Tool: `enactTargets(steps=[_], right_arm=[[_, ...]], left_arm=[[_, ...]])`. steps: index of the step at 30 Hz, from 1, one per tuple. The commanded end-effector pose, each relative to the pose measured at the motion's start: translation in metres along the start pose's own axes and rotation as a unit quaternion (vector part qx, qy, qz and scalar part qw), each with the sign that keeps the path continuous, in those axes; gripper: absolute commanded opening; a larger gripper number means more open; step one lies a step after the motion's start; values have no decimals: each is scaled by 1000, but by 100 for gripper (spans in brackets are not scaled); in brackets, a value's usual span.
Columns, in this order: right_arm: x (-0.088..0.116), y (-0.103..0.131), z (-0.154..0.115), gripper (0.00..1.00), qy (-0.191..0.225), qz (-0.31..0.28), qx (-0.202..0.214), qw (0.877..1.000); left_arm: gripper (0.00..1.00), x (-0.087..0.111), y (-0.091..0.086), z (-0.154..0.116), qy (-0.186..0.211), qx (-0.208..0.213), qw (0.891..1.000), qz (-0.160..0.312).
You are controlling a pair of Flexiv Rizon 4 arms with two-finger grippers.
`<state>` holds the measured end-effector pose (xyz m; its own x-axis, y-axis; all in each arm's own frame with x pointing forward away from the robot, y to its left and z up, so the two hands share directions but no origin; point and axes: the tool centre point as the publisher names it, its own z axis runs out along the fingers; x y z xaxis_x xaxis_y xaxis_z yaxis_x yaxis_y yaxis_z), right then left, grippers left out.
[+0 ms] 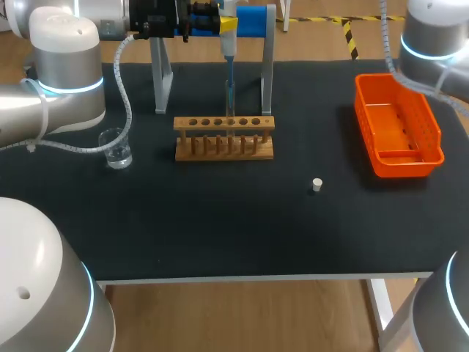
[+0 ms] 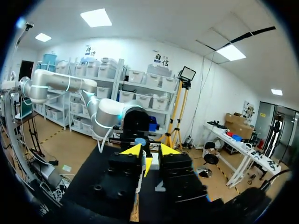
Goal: Invert the test tube, pick up the pipette, mount the tip to pipette, aspirate from beaker and dispense into the tube, eject the tip, return the pipette, and cap with the stopper.
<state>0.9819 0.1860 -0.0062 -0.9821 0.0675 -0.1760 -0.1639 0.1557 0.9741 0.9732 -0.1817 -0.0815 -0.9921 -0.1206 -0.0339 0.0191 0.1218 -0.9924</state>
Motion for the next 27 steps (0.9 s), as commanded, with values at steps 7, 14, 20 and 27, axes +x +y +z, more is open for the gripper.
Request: enactTargets(steps=[7,14,20,27], right_arm=[[-1,8,19,0,17,24,-43,999],[0,18,37,0,30,25,-43,998],[-5,21,49,0,36,35,-41,998],[-8,19,59,0,44,65,-50,996]], left_arm=[[0,-1,1,1,0,2,1000,1],[0,-1,1,1,0,2,1000,1],[0,-1,1,1,0,2,1000,1],[0,-1,1,1,0,2,1000,1]])
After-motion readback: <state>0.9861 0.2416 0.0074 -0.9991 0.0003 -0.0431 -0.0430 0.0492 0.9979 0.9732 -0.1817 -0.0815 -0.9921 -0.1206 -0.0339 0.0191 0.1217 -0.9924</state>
